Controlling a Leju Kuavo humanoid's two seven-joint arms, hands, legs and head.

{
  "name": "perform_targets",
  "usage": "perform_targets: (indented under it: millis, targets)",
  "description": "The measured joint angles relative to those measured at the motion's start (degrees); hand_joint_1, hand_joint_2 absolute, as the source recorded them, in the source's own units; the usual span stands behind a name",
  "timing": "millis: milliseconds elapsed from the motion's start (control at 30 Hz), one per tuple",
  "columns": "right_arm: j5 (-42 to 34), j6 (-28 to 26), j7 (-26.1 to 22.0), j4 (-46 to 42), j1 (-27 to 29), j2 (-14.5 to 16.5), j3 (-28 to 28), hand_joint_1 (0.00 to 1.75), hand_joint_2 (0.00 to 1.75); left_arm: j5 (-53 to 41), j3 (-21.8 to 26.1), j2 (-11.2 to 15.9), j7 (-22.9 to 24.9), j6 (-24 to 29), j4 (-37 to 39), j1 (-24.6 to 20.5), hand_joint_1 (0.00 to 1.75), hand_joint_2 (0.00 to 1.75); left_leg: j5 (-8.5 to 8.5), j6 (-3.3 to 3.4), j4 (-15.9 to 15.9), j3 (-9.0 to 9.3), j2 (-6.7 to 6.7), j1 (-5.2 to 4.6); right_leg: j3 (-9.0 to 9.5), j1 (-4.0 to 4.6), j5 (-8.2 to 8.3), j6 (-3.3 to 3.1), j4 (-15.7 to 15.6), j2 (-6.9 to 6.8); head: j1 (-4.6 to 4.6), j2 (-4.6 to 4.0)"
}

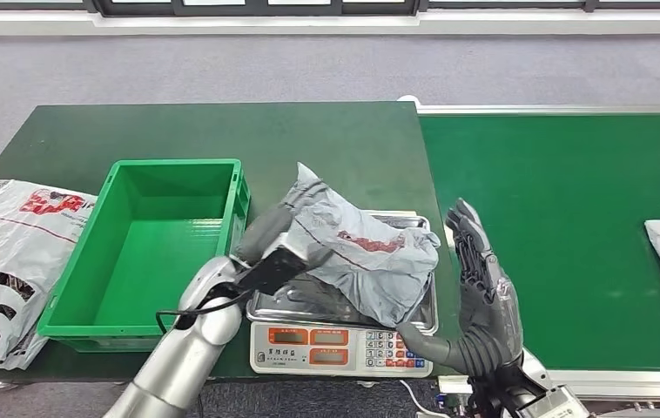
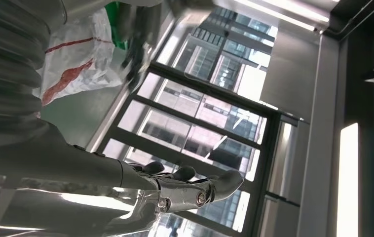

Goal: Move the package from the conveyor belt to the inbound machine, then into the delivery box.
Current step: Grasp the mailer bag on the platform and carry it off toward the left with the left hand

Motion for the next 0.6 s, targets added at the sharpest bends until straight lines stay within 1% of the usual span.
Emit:
perform_targets:
  millis: [133,233,400,600]
  targets:
    - [-0.4,3.6,-0.5,0.1,-1.9,0.0,0.0,0.0,1.75,-2.1,-5.7,-1.6,1.1,0.6,9.3,-8.6,0.0,1.75,0.0,0.0,0.0,-0.03,0.05,-0.01,-0.03,-0.01,0.06,0.02,0.0,0.06,0.0,0.0]
    - [-0.7,4.0,0.0,1.0,-4.2,0.2,0.0,0.0,1.75,-3.2,-8.9,-3.0,1.6,1.3,14.7,-12.9,0.0,1.75,0.01,0.0,0.0,-0.03,0.04,-0.01,-0.02,-0.01,0.06,0.02,0.0,0.04,0.0,0.0]
    - [-1.5,4.4,1.6,2.2,-6.7,0.9,0.0,0.0,1.75,-3.7,-12.6,-5.4,1.7,1.6,21.8,-16.2,0.0,1.75,0.01,0.0,0.0,-0.03,0.03,0.0,-0.04,0.0,0.06,0.02,0.0,0.04,0.0,0.0]
    - [-1.9,4.8,2.9,3.0,-8.5,1.8,0.0,0.0,1.75,-4.2,-16.2,-7.2,1.7,1.1,27.6,-17.6,0.0,1.75,0.01,0.0,0.0,-0.04,0.02,0.0,-0.04,0.0,0.05,0.02,0.0,0.03,0.0,0.0]
